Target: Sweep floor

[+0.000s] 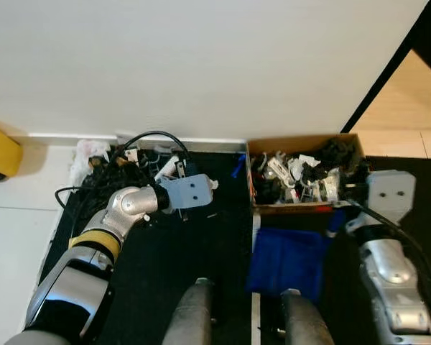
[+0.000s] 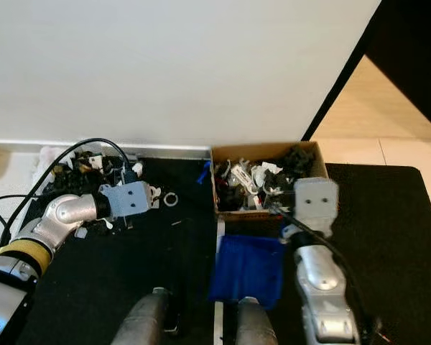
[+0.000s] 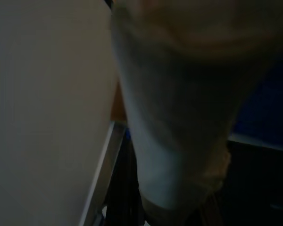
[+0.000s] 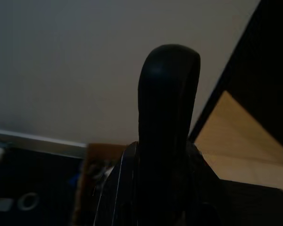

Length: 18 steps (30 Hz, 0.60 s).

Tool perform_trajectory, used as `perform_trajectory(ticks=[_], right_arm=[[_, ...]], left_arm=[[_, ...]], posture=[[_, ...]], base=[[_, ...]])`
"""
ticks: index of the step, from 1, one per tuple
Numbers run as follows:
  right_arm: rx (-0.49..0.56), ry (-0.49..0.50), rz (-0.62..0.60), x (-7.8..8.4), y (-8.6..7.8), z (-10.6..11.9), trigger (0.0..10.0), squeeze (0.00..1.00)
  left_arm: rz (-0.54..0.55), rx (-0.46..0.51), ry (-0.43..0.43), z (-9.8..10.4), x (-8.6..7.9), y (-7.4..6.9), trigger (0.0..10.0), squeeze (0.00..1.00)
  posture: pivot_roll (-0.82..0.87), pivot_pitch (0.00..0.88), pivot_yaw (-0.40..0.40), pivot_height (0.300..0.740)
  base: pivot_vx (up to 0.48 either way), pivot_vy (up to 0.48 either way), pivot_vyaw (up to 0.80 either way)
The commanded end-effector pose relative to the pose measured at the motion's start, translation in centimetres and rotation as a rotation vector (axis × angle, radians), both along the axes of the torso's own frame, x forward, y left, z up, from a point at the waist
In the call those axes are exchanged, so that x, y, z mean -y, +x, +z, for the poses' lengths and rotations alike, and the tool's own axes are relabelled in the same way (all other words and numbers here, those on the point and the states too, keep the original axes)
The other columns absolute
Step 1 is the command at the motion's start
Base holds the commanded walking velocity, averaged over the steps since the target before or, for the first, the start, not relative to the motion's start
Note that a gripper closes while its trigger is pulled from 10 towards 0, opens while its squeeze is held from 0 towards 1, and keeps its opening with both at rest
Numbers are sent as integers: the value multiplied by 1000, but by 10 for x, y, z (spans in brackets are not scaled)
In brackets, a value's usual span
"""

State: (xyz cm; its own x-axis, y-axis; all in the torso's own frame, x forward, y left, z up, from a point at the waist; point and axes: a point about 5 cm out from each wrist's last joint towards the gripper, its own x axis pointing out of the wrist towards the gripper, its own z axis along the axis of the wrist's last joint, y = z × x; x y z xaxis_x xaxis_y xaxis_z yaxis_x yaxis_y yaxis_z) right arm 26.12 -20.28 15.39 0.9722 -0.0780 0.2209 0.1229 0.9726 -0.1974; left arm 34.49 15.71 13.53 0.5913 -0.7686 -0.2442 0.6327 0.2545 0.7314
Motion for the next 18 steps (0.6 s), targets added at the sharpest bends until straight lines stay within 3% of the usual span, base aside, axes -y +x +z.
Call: perform_trajectory(ticks=[1, 6, 9, 18], right_arm=[[11, 0, -8, 5, -6, 6, 10000, 0], [40, -22, -16, 15, -11, 23, 10000, 0], [90, -46, 5, 19, -16, 50, 10000, 0], [100, -58, 31, 18, -21, 65, 10000, 0]], left_arm=[[5, 2, -10, -2, -2, -1, 10000, 0], [24, 13, -62, 3, 1, 3, 10000, 0], [42, 37, -106, 9, 5, 8, 10000, 0], [47, 43, -86, 9, 5, 9, 10000, 0]], posture=[[-87, 396, 47, 740], [-142, 429, 17, 740], [-201, 462, -11, 740], [-222, 484, -33, 740]], base=[[0, 0, 0], [0, 0, 0], [0, 0, 0], [0, 0, 0]])
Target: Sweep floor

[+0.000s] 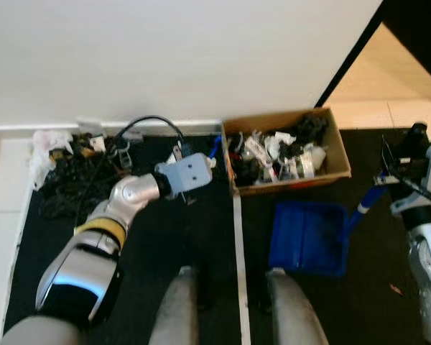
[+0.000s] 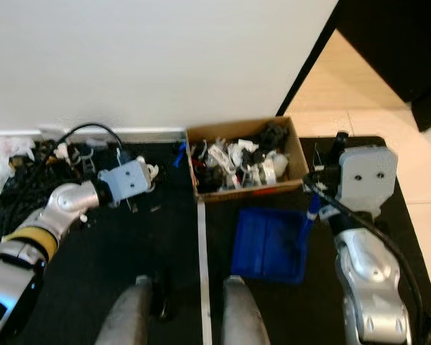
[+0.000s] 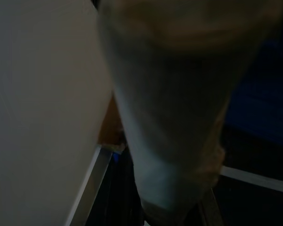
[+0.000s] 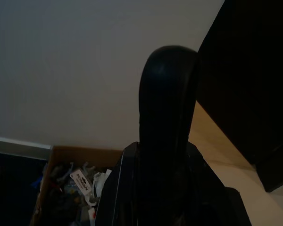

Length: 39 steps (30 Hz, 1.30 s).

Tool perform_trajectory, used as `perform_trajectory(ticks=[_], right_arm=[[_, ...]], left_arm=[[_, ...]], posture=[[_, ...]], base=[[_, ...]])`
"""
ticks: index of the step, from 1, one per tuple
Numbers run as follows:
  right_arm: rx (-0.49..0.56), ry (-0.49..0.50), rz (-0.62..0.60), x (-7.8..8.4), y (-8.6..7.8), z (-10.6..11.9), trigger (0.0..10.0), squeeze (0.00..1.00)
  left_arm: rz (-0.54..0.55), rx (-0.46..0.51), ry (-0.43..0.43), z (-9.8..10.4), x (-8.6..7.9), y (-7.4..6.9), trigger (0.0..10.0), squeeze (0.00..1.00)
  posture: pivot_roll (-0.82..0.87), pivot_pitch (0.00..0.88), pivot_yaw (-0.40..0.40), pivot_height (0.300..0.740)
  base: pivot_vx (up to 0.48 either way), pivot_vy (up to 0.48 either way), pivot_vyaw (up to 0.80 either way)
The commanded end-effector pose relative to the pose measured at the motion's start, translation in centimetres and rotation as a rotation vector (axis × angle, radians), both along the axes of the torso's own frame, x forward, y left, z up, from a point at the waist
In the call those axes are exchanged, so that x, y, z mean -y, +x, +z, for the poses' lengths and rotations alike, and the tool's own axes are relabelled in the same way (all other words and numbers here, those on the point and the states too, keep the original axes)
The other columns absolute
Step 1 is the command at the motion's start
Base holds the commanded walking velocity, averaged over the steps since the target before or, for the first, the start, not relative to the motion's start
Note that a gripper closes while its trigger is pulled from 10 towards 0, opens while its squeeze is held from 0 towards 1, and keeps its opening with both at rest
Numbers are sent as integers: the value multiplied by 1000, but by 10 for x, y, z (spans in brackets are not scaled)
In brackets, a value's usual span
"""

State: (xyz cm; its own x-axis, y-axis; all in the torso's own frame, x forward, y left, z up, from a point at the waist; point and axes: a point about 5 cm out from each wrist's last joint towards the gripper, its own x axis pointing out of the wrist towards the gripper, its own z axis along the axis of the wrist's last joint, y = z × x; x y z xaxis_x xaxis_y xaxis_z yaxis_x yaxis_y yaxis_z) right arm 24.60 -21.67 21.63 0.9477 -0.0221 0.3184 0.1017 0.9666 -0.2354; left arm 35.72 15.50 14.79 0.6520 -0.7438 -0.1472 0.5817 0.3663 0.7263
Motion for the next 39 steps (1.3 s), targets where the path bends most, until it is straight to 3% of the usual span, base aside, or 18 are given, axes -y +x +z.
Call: perform_trajectory(ticks=[1, 5, 9, 11, 13, 15, 18, 22, 24, 33, 34, 36, 37, 39], right_arm=[[2, -7, -13, 4, -6, 3, 10000, 0], [-14, 3, -6, 2, -7, 2, 10000, 0], [-23, 11, -3, 0, -6, 2, 10000, 0], [-25, 14, -2, 0, -7, 3, 10000, 0], [-28, 19, -3, 0, -8, 4, 10000, 0], [-28, 19, -3, 0, -8, 4, 10000, 0], [-27, 26, -9, 2, -7, 5, 10000, 0], [-25, 30, -8, 2, -6, 6, 10000, 0], [-16, 47, -4, -1, -3, 6, 10000, 0], [-20, 69, -4, -3, -1, 3, 10000, 0], [-22, 76, -5, -3, 0, 2, 10000, 0], [-22, 76, -5, -3, 0, 2, 10000, 0], [-23, 84, -8, -2, 1, 1, 10000, 0], [-23, 87, -9, -2, 1, 1, 10000, 0]], left_arm=[[-23, 3, 9, -4, 3, -3, 10000, 0], [-60, 30, 65, -3, 2, -5, 10000, 0], [-28, -41, 55, -10, -5, -5, 10000, 0], [-1, -85, 22, -13, -7, -4, 10000, 0], [26, -212, -80, -18, -11, -4, 10000, 0], [26, -212, -80, -18, -11, -4, 10000, 0], [-6, -357, -194, -23, -12, -6, 10000, 0], [-34, -430, -237, -23, -13, -6, 10000, 0], [-115, -539, -280, -20, -18, -8, 10000, 0], [-277, -593, -307, 1, -23, -11, 10000, 0], [-373, -605, -286, 11, -24, -15, 10000, 0], [-373, -605, -286, 11, -24, -15, 10000, 0], [-471, -630, -226, 21, -27, -26, 10000, 0], [-507, -637, -202, 24, -27, -31, 10000, 0]], posture=[[-222, 484, -33, 740], [-207, 486, -28, 740], [-202, 491, -21, 740], [-202, 490, -20, 740], [-200, 486, -15, 740], [-200, 486, -15, 740], [-190, 482, -11, 740], [-181, 479, -8, 740], [-154, 471, 3, 740], [-129, 468, 12, 740], [-117, 466, 16, 740], [-117, 466, 16, 740], [-102, 461, 21, 740], [-93, 457, 23, 740]], base=[[0, 0, 0], [0, 0, 0], [0, 0, 0], [0, 0, 0], [0, 0, 0], [0, 0, 0], [0, 0, 0], [0, 0, 0], [0, 0, 0], [0, 0, 0], [0, 0, 0], [0, 0, 0], [0, 0, 0], [0, 0, 0]])
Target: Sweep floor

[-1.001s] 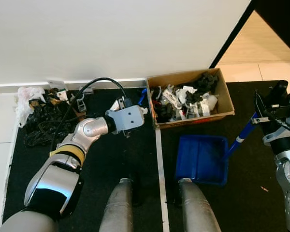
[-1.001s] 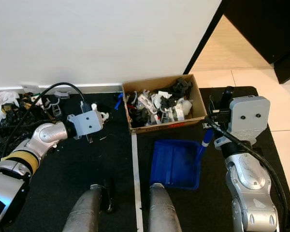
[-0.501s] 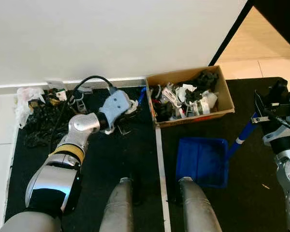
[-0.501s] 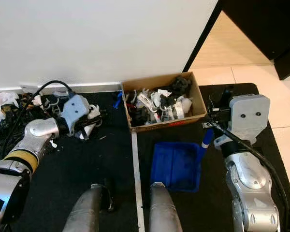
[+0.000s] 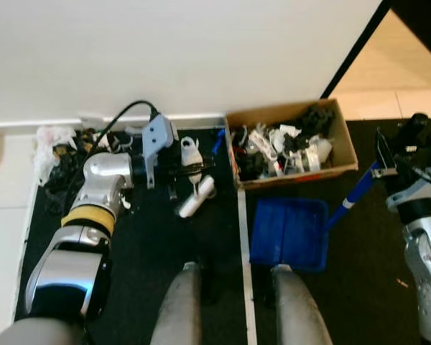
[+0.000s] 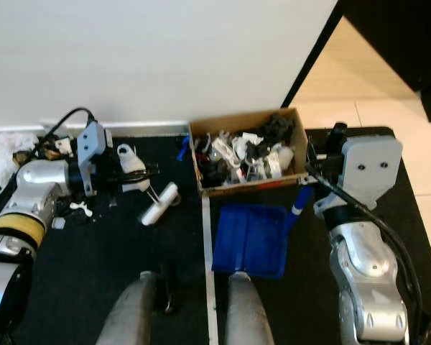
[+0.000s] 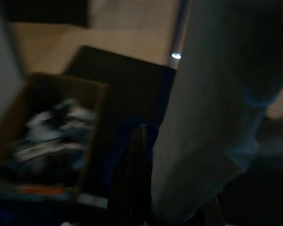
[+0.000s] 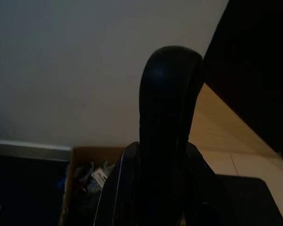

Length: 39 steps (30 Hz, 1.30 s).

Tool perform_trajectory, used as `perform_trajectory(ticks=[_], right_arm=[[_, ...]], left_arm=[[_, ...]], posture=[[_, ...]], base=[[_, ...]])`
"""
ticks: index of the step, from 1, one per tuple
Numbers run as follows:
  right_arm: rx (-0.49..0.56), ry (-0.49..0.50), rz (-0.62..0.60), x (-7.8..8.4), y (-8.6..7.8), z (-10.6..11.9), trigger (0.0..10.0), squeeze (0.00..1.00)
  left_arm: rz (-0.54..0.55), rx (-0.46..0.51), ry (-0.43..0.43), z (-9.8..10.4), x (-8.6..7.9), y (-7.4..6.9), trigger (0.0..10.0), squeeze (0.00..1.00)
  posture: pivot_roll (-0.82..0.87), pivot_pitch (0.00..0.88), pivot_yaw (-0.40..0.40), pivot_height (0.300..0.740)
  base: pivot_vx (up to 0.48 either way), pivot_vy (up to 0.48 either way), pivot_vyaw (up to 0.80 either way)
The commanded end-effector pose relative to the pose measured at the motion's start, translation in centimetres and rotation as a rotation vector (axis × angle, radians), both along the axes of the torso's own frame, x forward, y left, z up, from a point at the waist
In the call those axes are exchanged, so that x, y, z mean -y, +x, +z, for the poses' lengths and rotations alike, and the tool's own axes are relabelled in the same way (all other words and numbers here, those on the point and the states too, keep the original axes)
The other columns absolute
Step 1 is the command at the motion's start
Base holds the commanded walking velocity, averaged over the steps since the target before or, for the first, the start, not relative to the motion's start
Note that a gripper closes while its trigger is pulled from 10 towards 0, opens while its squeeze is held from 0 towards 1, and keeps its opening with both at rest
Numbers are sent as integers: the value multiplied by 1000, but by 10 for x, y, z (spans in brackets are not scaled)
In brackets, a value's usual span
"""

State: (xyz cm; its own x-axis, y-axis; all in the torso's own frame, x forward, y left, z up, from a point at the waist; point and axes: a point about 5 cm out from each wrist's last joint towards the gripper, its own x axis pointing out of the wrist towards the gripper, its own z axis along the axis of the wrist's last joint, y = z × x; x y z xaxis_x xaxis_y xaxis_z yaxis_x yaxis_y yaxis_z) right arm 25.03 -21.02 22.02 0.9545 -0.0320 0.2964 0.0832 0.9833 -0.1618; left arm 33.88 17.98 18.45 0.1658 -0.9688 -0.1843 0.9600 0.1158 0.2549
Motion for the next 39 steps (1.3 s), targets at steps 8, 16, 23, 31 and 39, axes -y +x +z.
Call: perform_trajectory(ticks=[8, 16, 23, 31, 39], right_arm=[[-9, 23, -28, 3, 1, -9, 10000, 0], [27, -14, 43, -10, 14, -8, 10000, 0], [64, -57, 163, -12, 22, 4, 10000, 0], [42, -107, 251, 7, 26, 12, 10000, 0], [54, -212, 171, 22, 29, 6, 10000, 0]], left_arm=[[-167, -130, -23, -4, 5, -31, 10000, 0], [115, 50, -125, 10, 14, -12, 10000, 0], [608, -7, -265, 19, -12, -1, 10000, 0], [858, -123, -252, 5, -19, -2, 10000, 0], [1033, -188, -233, -5, -20, 5, 10000, 0]], posture=[[-51, 433, 38, 740], [-14, 390, 61, 740], [27, 322, 85, 740], [49, 268, 93, 740], [53, 249, 109, 740]], base=[[0, 0, 0], [0, 0, 0], [0, 0, 0], [0, 0, 0], [0, 0, 0]])
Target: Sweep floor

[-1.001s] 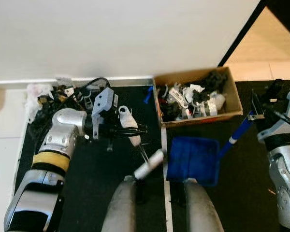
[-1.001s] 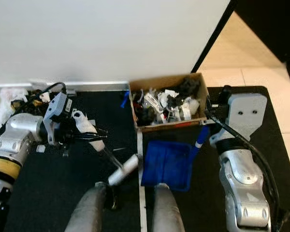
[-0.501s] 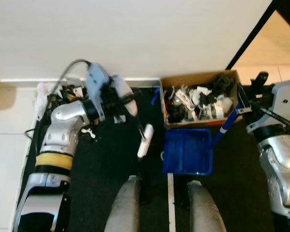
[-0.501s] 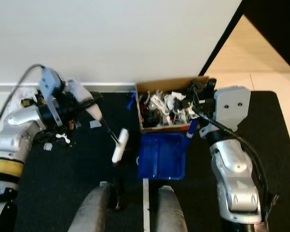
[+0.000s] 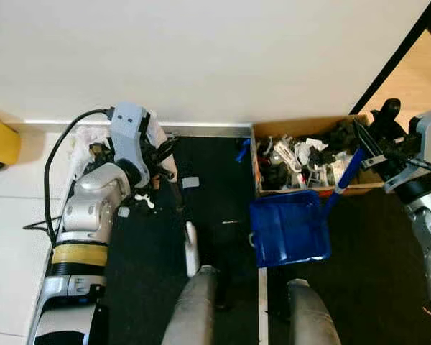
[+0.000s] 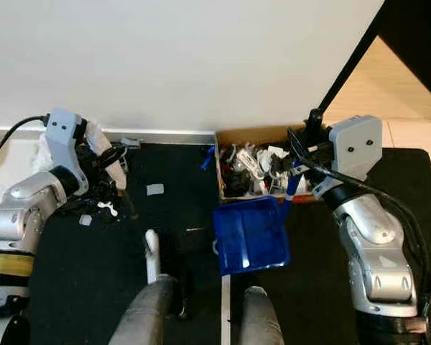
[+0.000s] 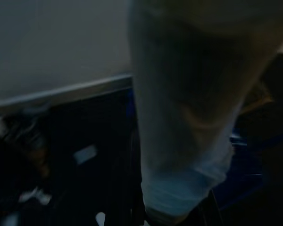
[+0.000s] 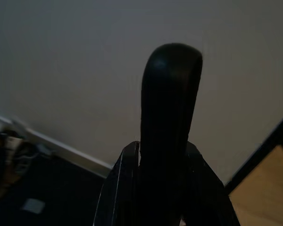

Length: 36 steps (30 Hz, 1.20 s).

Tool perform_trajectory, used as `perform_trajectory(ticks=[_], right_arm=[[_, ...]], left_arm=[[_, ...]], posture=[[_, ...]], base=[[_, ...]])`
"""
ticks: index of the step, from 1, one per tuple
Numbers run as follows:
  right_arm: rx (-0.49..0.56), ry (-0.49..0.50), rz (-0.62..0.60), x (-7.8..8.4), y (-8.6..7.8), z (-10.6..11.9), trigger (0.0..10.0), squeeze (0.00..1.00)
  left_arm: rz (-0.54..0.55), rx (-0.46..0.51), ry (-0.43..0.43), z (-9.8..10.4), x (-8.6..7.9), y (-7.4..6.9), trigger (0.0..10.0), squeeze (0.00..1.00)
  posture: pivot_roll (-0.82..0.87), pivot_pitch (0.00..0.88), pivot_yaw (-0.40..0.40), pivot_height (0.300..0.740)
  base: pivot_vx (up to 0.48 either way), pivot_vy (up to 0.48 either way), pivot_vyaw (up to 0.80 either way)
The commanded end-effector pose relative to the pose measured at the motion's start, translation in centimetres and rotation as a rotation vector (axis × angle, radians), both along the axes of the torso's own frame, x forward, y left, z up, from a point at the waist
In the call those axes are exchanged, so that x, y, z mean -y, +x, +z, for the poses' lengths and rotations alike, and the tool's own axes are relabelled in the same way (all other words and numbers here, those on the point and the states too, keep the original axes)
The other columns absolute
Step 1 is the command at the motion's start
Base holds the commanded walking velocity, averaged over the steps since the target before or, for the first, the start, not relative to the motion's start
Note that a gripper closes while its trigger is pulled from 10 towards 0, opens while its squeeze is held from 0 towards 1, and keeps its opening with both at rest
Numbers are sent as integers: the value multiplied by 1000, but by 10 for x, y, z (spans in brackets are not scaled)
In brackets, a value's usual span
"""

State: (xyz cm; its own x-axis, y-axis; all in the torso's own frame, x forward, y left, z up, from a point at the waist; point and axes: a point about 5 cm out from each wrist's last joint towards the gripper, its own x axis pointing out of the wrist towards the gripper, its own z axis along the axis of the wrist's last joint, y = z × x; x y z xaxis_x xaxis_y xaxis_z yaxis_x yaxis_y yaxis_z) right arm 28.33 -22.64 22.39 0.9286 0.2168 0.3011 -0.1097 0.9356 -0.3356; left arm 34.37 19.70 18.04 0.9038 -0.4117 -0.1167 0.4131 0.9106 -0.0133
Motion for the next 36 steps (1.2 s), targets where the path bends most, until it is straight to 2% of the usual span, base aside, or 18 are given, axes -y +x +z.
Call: perform_trajectory(ticks=[1, 4, 8, 14, 16, 19, 24, 29, 32, 34, 36], right_arm=[[55, -38, -69, 4, -2, -3, 10000, 0], [54, -75, -81, -4, 1, -13, 10000, 0], [17, -91, -32, -19, 7, -30, 10000, 0], [23, -139, -23, -30, 13, -47, 10000, 0], [32, -145, -30, -32, 14, -49, 10000, 0], [60, -201, -61, -42, 16, -65, 10000, 0], [57, -214, -55, -50, 14, -77, 10000, 0], [52, -180, -73, -48, 14, -82, 10000, 0], [46, -97, -112, -44, 16, -86, 10000, 0], [55, 2, -144, -40, 19, -82, 10000, 0], [62, 29, -153, -38, 19, -80, 10000, 0]], left_arm=[[36, -12, -13, -1, -1, 1, 10000, 0], [34, -10, -16, -1, 3, 0, 10000, 0], [59, -15, -7, -1, 8, 0, 10000, 0], [98, -9, -33, 0, 13, 5, 10000, 0], [102, -10, -41, 1, 13, 6, 10000, 0], [99, -8, -47, 3, 12, 5, 10000, 0], [99, -10, -50, 5, 9, 3, 10000, 0], [113, -15, -48, 6, 3, 2, 10000, 0], [112, -17, -49, 5, 5, 2, 10000, 0], [109, -19, -49, 5, 5, 2, 10000, 0], [108, -19, -49, 5, 6, 2, 10000, 0]], posture=[[60, 247, 114, 740], [66, 248, 118, 740], [80, 253, 117, 740], [93, 259, 123, 740], [98, 266, 129, 740], [121, 274, 144, 740], [141, 277, 153, 740], [153, 278, 161, 740], [156, 277, 162, 740], [159, 274, 163, 740], [159, 274, 163, 740]], base=[[0, 0, 0], [0, 0, 0], [0, 0, 0], [0, 0, 0], [0, 0, 0], [0, 0, 0], [0, 0, 0], [0, 0, 0], [0, 0, 0], [0, 0, 0], [0, 0, 0]])
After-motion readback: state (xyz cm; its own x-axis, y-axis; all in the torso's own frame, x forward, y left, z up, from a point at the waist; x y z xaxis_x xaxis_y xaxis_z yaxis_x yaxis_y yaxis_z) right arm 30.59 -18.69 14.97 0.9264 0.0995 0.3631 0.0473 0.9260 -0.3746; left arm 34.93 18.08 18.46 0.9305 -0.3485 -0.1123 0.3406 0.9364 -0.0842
